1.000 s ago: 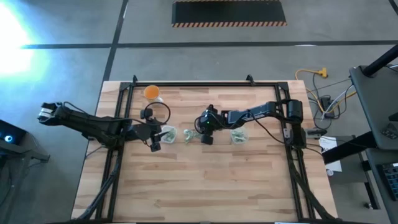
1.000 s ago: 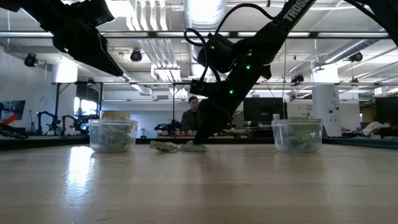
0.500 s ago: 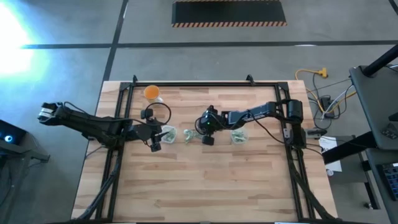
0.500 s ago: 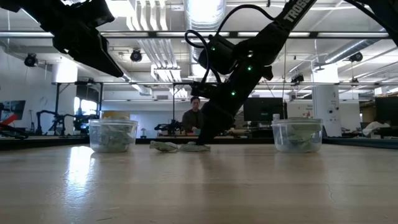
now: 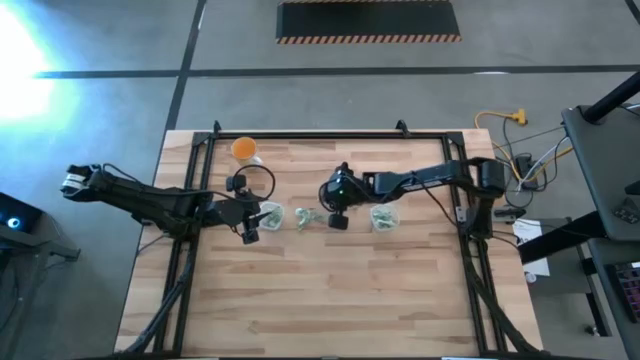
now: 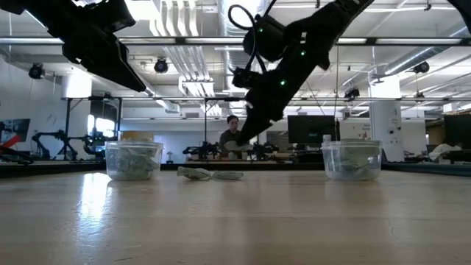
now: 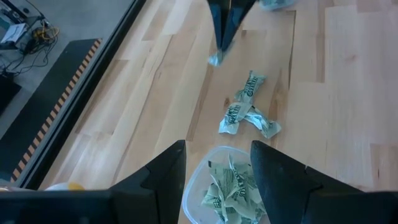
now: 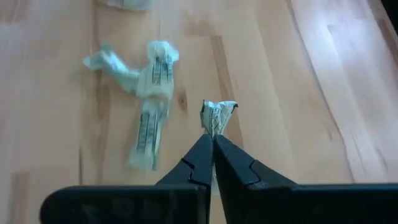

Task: Pick and place Stevia / Truvia into bins
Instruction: Put the stevia packet into the right transparent container

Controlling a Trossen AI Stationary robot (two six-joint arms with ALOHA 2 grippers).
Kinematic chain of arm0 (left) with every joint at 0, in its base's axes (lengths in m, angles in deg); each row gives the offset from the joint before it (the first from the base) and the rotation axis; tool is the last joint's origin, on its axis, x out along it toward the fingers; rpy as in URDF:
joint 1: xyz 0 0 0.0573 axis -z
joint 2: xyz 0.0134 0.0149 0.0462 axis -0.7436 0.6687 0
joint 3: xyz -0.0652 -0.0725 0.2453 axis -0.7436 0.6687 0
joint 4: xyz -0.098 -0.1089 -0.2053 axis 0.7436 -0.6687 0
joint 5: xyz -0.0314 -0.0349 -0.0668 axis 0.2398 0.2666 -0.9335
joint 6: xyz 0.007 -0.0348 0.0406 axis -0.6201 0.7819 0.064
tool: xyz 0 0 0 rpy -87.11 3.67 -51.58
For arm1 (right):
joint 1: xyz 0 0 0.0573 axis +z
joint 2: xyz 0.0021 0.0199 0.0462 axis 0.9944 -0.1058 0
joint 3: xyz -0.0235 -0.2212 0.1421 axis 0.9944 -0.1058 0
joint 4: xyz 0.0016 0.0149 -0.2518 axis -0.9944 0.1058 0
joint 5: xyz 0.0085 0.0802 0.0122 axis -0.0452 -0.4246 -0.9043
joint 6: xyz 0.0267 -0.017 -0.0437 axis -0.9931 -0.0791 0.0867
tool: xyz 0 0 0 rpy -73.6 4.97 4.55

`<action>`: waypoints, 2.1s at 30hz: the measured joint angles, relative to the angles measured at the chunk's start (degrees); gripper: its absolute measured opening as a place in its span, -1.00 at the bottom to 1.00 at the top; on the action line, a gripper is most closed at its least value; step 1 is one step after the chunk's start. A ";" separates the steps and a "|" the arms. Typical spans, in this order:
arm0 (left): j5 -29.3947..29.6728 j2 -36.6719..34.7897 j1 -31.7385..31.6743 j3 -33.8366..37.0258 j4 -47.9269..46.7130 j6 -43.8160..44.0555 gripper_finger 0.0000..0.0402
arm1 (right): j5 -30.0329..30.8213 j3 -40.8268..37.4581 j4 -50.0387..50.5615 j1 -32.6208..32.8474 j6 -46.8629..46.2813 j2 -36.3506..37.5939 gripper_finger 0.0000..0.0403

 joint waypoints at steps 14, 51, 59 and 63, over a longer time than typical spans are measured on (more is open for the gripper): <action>0.00 -0.04 0.00 0.00 0.08 0.02 -0.18 | 4.64 -7.79 15.98 0.50 -6.48 14.22 -0.96; -0.02 6.21 0.00 0.00 8.74 -5.77 -0.18 | 4.44 -30.67 15.93 5.29 -23.59 37.27 -0.83; 0.00 6.21 0.00 0.00 8.72 -5.84 -0.18 | 4.49 -29.43 15.60 5.29 -21.03 37.27 -0.42; 0.00 6.21 0.00 0.00 8.72 -5.97 -0.18 | 4.50 -28.00 6.89 5.29 -16.74 37.33 -0.31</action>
